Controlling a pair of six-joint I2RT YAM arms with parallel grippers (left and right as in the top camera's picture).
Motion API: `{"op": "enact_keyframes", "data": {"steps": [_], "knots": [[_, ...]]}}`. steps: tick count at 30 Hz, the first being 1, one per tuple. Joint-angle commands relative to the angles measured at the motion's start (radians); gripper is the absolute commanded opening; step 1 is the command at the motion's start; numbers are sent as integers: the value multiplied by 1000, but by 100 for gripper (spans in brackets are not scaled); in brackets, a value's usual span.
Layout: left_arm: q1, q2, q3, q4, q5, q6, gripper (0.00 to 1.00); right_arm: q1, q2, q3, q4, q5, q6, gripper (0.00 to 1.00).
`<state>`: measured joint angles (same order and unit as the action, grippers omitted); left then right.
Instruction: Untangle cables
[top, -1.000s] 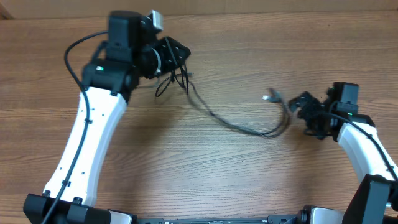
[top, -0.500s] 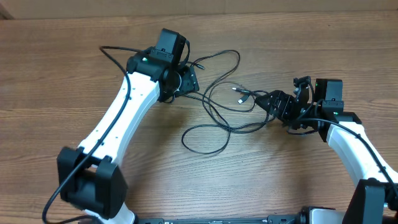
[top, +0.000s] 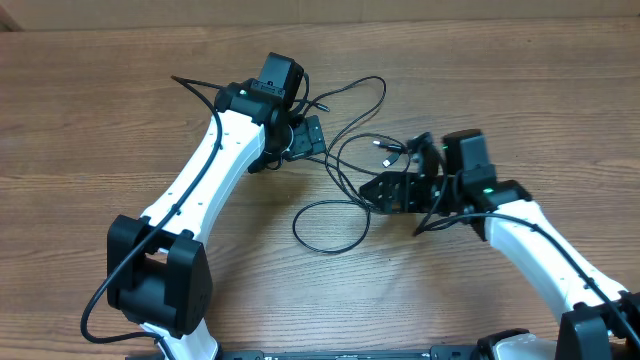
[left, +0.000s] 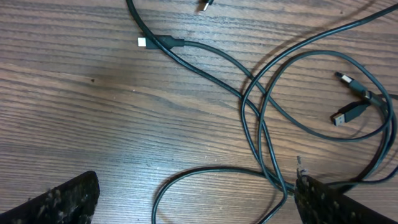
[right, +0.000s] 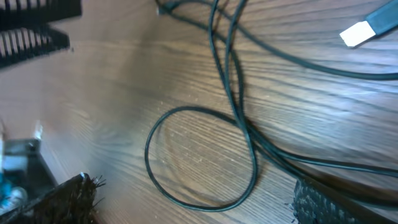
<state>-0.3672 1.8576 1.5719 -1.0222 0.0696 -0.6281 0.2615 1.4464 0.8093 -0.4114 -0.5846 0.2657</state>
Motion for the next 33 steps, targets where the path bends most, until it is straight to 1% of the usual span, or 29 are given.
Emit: {"op": "enact_keyframes", "data": {"steps": [1,2,5,8,10,12,15,16,19,22,25,33], "knots": [[-6,18,14,-1,-18,4,100,58,-23,-2,52,272,108,100],[-6,18,14,0,-18,4,100,63,-23,-2,65,286,132,100],[-6,18,14,2,-19,4,99,79,-15,-2,105,265,135,100],[-6,18,14,2,-19,4,99,112,3,-2,123,271,120,93],[-6,18,14,2,-19,4,100,137,29,-2,126,271,91,88],[-6,18,14,2,-19,4,100,162,65,-2,130,274,69,85],[-6,18,14,2,-19,4,100,181,116,-2,146,328,69,82],[-6,18,14,2,-19,4,100,182,145,-2,164,363,65,79],[-6,18,14,2,-19,4,99,183,180,-2,179,356,16,73],[-6,18,14,2,-19,4,100,183,205,-2,174,364,-69,67],[-6,18,14,2,-19,4,100,183,219,-2,175,364,-108,65],[-6,18,14,2,-19,4,99,183,225,-2,175,386,-271,60]]}}
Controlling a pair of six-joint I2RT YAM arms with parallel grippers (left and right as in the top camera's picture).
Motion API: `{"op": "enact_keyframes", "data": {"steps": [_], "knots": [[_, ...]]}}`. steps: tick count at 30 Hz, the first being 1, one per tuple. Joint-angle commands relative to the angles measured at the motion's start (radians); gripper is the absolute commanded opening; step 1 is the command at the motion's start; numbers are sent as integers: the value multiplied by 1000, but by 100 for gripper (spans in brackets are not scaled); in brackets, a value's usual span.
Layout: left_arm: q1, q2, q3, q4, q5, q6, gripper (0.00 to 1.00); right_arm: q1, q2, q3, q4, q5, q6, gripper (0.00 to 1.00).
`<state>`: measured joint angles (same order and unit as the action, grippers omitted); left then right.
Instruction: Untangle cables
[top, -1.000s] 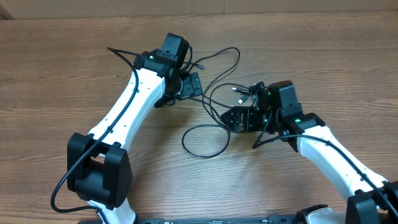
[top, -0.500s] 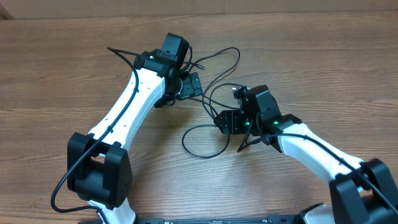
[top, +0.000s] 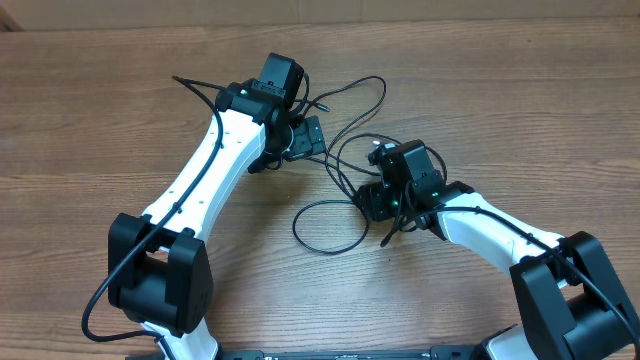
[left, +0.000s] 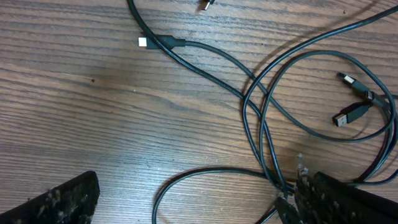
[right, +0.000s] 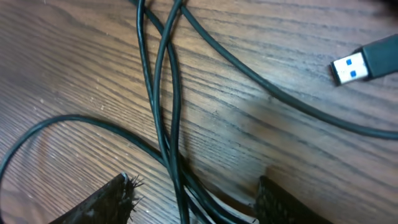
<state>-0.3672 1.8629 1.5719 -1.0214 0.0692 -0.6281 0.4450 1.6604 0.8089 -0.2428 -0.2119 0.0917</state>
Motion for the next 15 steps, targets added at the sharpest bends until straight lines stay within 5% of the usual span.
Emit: {"op": "enact_keyframes", "data": {"steps": [1,12,15], "knots": [[-6,13,14,1,-19,4,99,-1,11,-2,6,5,-109,59],[-6,13,14,1,-18,4,100,19,70,-2,43,-28,-127,45],[-6,13,14,1,-18,4,99,32,88,-2,53,-18,-125,26]]}}
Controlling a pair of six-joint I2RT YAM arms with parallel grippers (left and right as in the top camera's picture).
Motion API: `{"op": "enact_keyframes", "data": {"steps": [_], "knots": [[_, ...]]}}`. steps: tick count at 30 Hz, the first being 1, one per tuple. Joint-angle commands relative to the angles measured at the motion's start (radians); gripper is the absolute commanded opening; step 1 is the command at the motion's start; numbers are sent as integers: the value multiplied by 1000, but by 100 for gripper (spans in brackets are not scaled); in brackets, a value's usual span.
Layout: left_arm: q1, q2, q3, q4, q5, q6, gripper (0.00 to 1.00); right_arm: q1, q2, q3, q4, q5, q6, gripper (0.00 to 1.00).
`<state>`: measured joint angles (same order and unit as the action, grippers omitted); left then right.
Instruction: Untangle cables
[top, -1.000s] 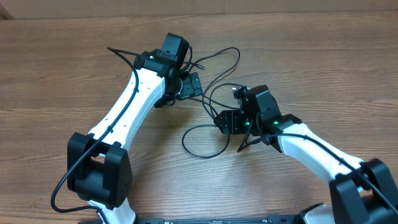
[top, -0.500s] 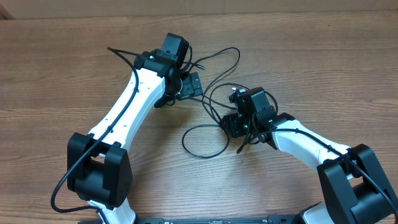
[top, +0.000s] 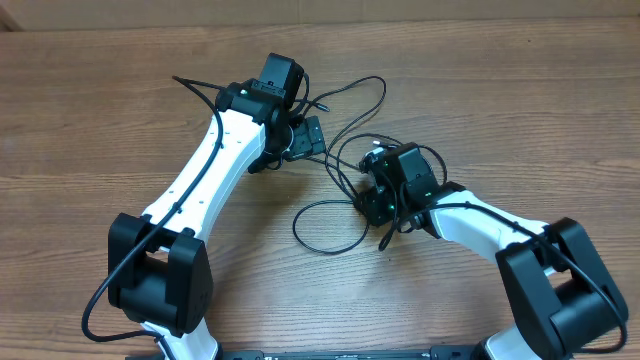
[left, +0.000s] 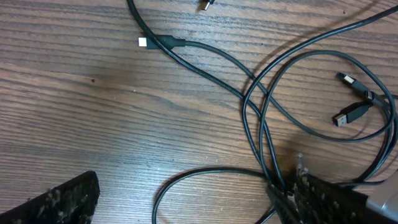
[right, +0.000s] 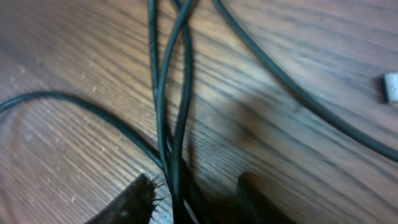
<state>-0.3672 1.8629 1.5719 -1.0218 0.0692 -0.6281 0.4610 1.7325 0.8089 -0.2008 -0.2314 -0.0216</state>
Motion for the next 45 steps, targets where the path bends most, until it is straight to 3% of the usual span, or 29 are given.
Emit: {"op": "enact_keyframes", "data": {"steps": [1,6,12,17,20,30,36,45], "knots": [[-6,13,14,2,-18,4,100,16,16,-2,13,14,-3,21],[-6,13,14,2,-18,4,100,-1,10,14,27,18,108,4],[-6,13,14,1,-18,4,100,-18,-61,127,-101,-17,130,4],[-6,13,14,1,-19,4,100,-18,-159,326,-364,-68,130,4],[-6,13,14,2,-18,4,100,-18,-198,402,-434,-139,130,4],[-6,13,14,48,-18,-15,99,-18,-314,618,-468,-156,175,4],[-18,13,14,70,62,-41,99,-18,-342,627,-467,-156,183,4],[-69,14,12,68,62,-37,100,-39,-349,698,-455,-109,182,4]]}}
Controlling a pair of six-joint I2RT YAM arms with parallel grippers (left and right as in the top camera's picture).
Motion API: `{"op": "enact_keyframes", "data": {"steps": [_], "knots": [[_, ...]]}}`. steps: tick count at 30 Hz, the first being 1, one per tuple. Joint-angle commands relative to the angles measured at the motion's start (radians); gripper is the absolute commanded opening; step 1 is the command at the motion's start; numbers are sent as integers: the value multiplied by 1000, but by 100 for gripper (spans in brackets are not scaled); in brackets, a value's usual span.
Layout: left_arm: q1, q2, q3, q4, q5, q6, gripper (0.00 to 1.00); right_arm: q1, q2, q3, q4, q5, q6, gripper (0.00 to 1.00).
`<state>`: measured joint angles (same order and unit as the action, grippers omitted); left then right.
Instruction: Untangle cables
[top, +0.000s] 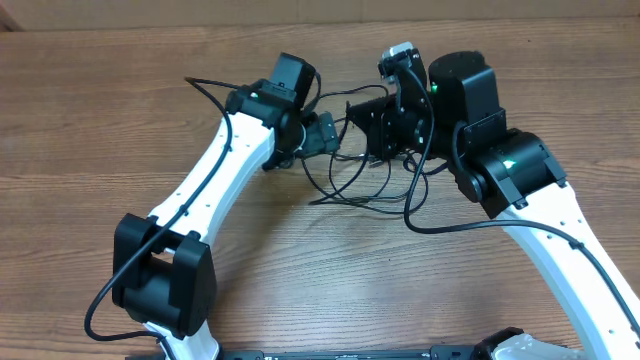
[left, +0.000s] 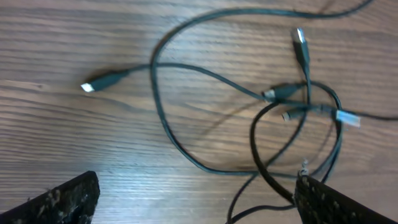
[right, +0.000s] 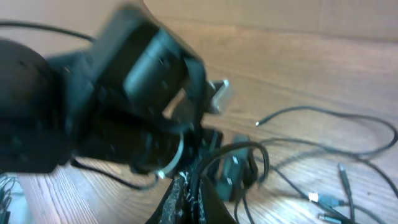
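Several thin black cables lie tangled on the wooden table; part of the bunch hangs up off it. My right gripper is raised above the table's far middle, shut on a pinch of strands, its fingers closed tight. My left gripper hovers just left of it, open, with fingertips wide apart and nothing between them. Below it lie cable loops, a plug with a white tip and a knot of several connectors.
The wooden table runs out to all sides. The left arm's wrist fills the right wrist view, close to my right gripper. A cable of the right arm itself hangs in a loop beneath it.
My right gripper was low on the table with cable strands between its fingers; now it is shut on them, raised and farther back. The tangle has shifted and partly lifted. The left arm has shifted slightly right.
My right gripper stood open to the right of the tangle. Then it was over the strands beside the round loop, then down with them between its fingers. Now it holds them high by the left gripper, which has stayed open throughout.
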<state>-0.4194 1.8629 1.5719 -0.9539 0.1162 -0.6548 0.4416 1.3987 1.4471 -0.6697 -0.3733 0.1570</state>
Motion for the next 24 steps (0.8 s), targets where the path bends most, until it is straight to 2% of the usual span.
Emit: {"op": "enact_keyframes", "data": {"steps": [1,6,11,14,19,24], "knots": [[-20,14,12,-3,15,-10,100,-29,-15,66,13,47,3,4],[-11,13,12,-41,11,72,100,-108,-15,92,13,88,4,4],[79,-25,13,-109,13,111,99,-199,-15,92,-16,88,33,4],[153,-66,13,-105,111,174,99,-236,-15,105,-4,88,34,4],[223,-103,13,-43,401,350,99,-275,-13,213,36,88,34,4],[196,-89,13,-25,408,352,100,-328,2,409,29,88,29,4]]}}
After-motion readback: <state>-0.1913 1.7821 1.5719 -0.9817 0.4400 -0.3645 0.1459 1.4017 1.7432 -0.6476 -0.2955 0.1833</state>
